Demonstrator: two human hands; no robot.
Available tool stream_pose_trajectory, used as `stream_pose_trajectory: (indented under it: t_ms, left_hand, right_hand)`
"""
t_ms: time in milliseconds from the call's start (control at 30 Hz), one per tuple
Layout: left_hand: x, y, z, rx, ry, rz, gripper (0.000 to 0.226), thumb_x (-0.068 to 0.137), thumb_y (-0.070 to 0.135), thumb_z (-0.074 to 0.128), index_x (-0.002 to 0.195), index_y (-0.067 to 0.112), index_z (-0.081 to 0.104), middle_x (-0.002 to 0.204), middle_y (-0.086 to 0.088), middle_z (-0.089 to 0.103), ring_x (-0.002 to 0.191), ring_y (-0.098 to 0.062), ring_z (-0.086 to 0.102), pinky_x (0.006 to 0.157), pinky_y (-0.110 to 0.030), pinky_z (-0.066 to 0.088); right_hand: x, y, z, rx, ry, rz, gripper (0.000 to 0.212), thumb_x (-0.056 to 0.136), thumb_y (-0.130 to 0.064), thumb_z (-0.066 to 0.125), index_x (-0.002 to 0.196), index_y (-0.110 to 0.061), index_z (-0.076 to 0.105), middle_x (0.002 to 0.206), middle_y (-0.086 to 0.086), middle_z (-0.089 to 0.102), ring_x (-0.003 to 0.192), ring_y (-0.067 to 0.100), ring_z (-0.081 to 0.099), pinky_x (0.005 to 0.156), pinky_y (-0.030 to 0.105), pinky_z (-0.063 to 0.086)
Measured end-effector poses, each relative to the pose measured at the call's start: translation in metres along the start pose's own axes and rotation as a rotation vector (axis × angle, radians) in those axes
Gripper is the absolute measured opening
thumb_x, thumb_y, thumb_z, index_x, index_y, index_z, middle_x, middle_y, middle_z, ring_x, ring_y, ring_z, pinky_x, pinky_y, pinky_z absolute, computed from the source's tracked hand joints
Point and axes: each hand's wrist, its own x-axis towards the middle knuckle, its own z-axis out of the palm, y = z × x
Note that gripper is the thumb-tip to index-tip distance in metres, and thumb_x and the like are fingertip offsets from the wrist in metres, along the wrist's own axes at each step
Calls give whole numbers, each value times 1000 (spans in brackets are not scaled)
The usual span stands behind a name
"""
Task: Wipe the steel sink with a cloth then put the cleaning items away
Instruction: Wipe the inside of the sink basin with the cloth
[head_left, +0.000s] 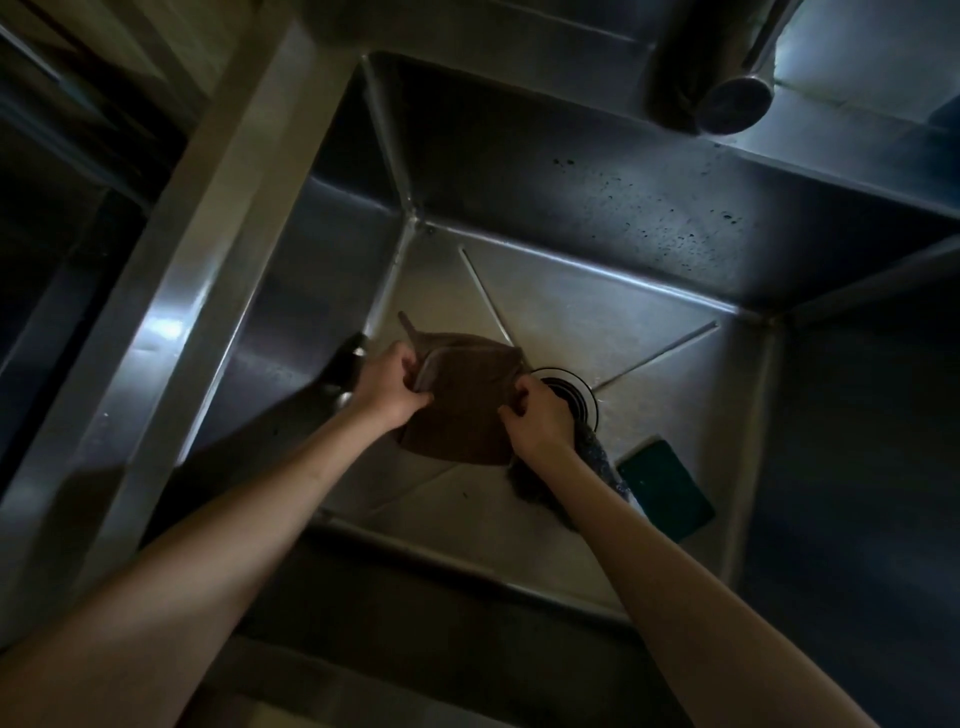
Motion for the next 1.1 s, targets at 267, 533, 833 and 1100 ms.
stream_pose_trajectory:
  t_ms: [267,533,833,1100]
  left_hand:
    - [0,-1,-2,-133,-62,81,88,70,3,79,141,27,32,132,-9,51,117,-25,54,96,-43,49]
    - [-3,1,-3,-78,-67,126,75,72,1,77,135,23,44,133,-8,52,123,-24,50,96,-34,46]
    - [1,0,-4,-45,-127,134,57,71,-2,75,119,25,59,132,-6,54,124,-23,50,102,-35,44]
    - [-9,11,-12,-71,-84,173,56,73,-2,73,121,22,59,131,-3,55,124,-20,50,102,-29,41]
  right_hand:
    - [-5,-3,-2,84,28,-14,53,85,-9,64,129,-23,39,113,9,62,105,29,59,84,38,50]
    - [1,-4,-1,-3,-16,-34,52,79,-15,73,128,-24,55,130,6,55,120,26,51,98,35,44]
    - [-1,-8,-2,39,-7,-16,60,76,-14,74,131,-26,53,133,4,54,121,24,51,97,32,43]
    - [-11,-17,-14,138,0,1,61,76,1,65,131,-23,55,128,7,58,117,25,55,91,28,47]
